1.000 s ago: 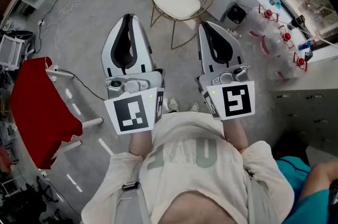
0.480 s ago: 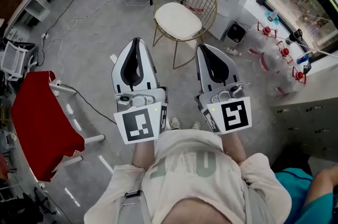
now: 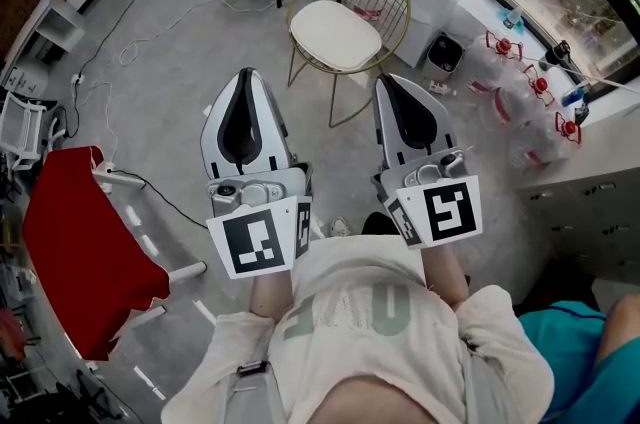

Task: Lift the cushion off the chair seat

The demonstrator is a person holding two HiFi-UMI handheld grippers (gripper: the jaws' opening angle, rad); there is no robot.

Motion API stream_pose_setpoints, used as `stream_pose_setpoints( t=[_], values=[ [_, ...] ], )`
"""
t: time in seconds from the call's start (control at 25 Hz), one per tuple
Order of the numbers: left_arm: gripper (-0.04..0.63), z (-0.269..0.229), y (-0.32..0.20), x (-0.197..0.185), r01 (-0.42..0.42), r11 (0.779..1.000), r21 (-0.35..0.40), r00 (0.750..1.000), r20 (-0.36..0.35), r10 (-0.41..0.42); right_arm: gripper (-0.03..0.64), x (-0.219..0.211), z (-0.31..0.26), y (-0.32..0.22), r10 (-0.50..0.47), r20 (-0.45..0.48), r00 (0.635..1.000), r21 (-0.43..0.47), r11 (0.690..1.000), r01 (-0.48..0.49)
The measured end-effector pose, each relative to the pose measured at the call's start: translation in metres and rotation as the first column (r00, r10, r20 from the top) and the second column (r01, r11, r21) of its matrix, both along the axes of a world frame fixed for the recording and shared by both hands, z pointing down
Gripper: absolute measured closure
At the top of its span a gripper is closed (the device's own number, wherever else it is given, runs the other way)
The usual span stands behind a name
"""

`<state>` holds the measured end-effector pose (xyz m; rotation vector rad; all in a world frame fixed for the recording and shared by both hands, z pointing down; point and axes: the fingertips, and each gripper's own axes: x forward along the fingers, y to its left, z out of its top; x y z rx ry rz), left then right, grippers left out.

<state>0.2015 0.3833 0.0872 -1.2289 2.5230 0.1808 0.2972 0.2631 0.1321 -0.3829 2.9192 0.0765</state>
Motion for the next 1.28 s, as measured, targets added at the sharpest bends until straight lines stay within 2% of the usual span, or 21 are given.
stream_pose_setpoints(
  t=[0.28,0.76,1.04,1.28],
  values=[
    [0.581,0.009,-0.002,-0.030,-0.024,1.000,0.000,0.999,-0.036,0.024,0.600,-0.018,0.013,-0.002,0.036,-0.039,0.999,-0.010,0.999,-0.036],
    [0.581,0.042,-0.040,-0.086,-0.027,0.999,-0.046,0.998,-0.061,0.025,0.600,-0.077,0.041,-0.055,0.032,-0.056,0.998,-0.042,0.999,-0.035],
    [0.581,0.040,-0.109,-0.146,-0.040,0.998,-0.057,0.998,-0.044,0.037,0.600,-0.141,0.042,-0.127,0.027,-0.039,0.999,-0.060,0.998,-0.029],
    [0.581,0.026,-0.176,-0.220,-0.014,0.998,-0.055,1.000,-0.009,0.013,0.600,-0.218,0.038,-0.208,0.025,-0.036,0.999,-0.075,0.997,-0.028]
  ],
)
